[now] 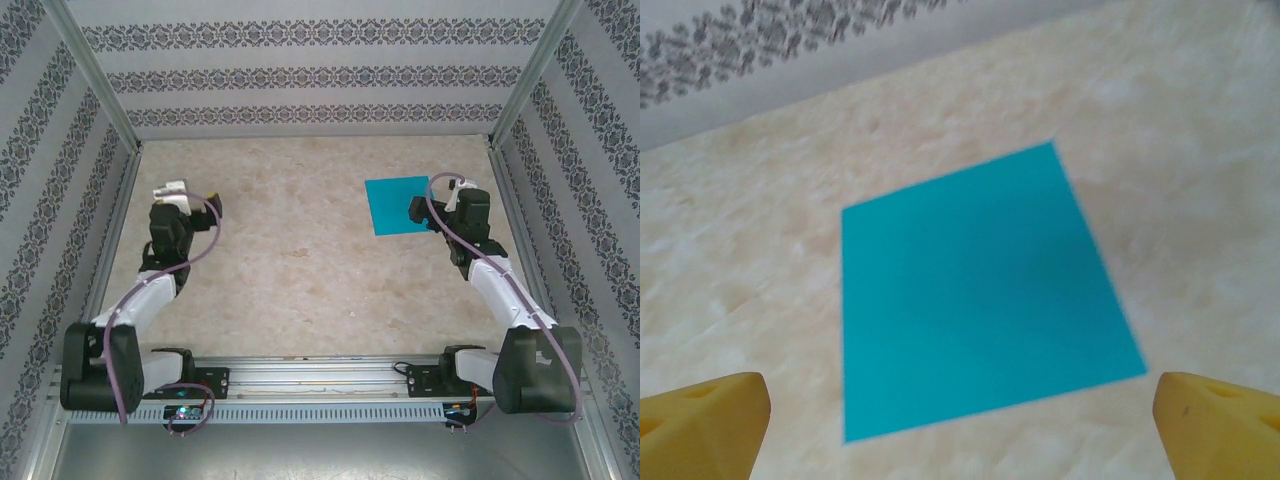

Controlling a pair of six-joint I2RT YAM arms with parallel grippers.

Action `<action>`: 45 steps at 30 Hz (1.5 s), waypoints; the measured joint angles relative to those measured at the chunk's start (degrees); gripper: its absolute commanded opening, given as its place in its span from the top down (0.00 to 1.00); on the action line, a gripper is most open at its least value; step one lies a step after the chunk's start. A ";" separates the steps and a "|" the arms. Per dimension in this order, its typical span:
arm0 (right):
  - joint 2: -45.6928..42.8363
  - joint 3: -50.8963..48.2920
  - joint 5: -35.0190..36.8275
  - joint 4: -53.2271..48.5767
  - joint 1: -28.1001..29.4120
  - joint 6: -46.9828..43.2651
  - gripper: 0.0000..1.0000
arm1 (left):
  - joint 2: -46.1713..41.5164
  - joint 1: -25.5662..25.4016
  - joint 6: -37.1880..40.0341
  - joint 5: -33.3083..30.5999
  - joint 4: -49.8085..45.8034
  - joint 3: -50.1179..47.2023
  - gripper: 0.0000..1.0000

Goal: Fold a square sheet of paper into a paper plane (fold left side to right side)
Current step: Move the paper to the center of the table.

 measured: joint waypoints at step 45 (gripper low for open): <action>49.11 38.62 1.84 -15.45 12.79 33.64 0.02 | -2.73 -0.55 -32.76 22.67 -30.42 0.37 0.00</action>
